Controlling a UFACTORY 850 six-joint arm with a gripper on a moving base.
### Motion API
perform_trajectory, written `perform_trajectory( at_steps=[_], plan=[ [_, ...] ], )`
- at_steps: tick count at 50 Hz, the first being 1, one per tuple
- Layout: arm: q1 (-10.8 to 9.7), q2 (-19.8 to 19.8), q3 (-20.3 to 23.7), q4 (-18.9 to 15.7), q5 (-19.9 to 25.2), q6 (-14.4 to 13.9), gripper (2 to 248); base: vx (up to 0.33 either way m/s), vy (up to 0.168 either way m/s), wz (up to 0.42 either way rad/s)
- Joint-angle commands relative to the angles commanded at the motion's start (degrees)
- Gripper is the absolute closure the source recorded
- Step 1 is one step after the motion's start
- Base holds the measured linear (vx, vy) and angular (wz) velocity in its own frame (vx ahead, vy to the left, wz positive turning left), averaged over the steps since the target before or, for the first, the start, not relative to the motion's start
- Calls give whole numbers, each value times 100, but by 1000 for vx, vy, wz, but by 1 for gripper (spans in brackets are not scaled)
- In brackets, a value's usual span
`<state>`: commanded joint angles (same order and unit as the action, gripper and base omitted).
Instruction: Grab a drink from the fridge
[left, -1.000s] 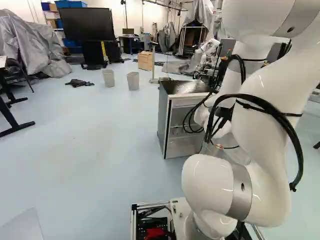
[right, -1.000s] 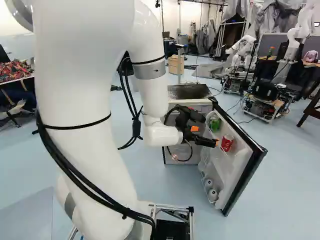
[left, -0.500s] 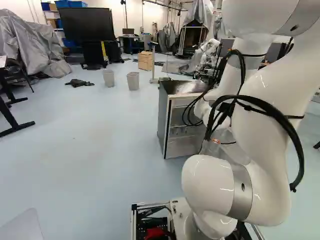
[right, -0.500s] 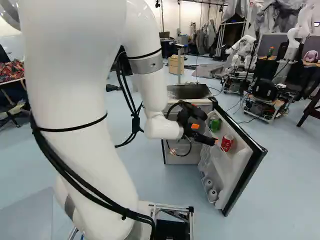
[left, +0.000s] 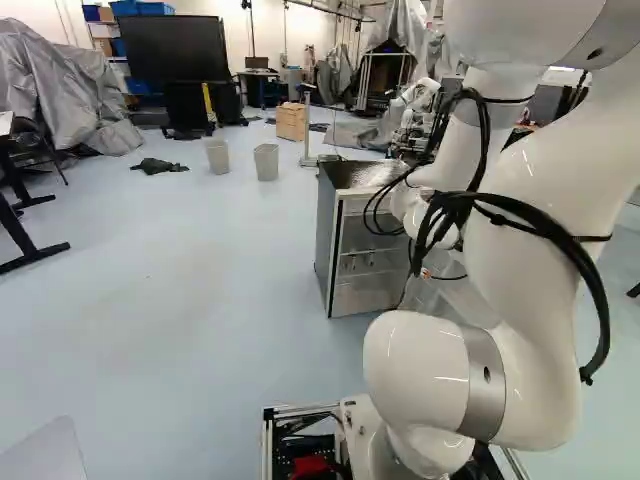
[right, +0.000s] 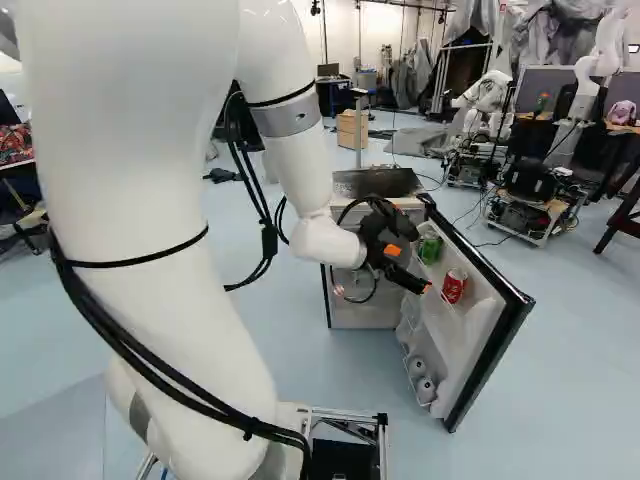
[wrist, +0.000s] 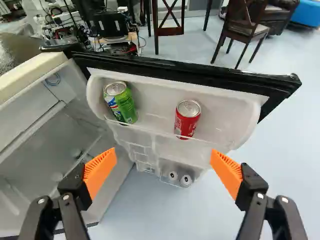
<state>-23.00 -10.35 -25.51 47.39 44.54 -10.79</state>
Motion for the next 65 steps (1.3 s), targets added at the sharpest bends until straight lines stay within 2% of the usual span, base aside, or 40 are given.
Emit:
perform_trajectory(
  at_steps=[12, 23, 40, 65],
  plan=[
    [-61, 42, -186, 436, -324, 0, 3, 0, 0, 0],
    [-139, 52, -378, 702, -552, 0, 3, 0, 0, 0],
    [-274, -238, -767, 760, -606, 0, 3, 0, 0, 0],
    [-633, -610, -1224, 760, -606, 0, 3, 0, 0, 0]
  ],
)
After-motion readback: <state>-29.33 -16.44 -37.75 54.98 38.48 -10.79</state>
